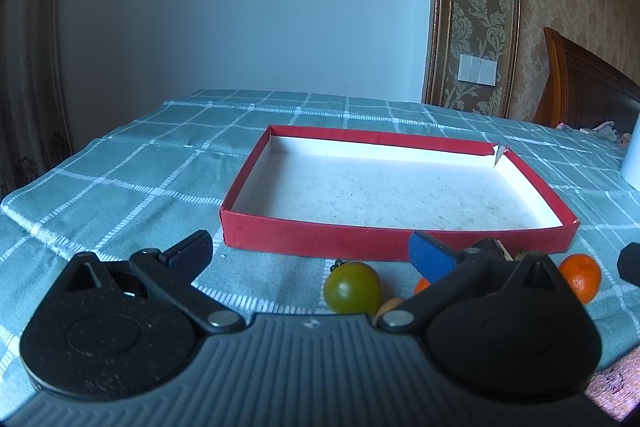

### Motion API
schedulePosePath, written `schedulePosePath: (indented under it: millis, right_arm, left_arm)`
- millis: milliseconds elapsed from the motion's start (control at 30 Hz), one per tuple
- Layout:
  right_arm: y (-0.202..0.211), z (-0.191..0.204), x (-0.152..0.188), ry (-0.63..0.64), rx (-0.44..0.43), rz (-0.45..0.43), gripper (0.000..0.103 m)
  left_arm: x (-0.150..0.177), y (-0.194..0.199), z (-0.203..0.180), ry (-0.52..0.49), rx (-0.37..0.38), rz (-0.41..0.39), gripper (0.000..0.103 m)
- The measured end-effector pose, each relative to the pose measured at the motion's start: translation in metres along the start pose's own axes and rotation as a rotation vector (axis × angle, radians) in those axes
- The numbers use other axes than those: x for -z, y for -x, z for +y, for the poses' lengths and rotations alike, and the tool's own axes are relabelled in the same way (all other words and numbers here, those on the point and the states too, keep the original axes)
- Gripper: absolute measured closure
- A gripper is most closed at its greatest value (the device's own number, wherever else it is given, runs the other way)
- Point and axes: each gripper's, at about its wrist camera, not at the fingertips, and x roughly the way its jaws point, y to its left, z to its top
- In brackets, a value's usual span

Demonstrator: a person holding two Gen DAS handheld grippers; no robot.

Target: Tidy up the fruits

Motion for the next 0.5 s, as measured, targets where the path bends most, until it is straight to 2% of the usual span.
schedulePosePath:
  millis: [267,500]
  right_arm:
    - [0.003,-0.008,-0.001,0.041,-0.004,0.028,0.0]
    - [0.008,-0.015,0.003,0.061,-0.072,0.086,0.001]
  left_arm:
    - [0.0,0.0,0.001,0.006,0.0,0.003,0.0]
    - [-0.001,-0.001,0.002,0.011,0.004,0.005,0.0]
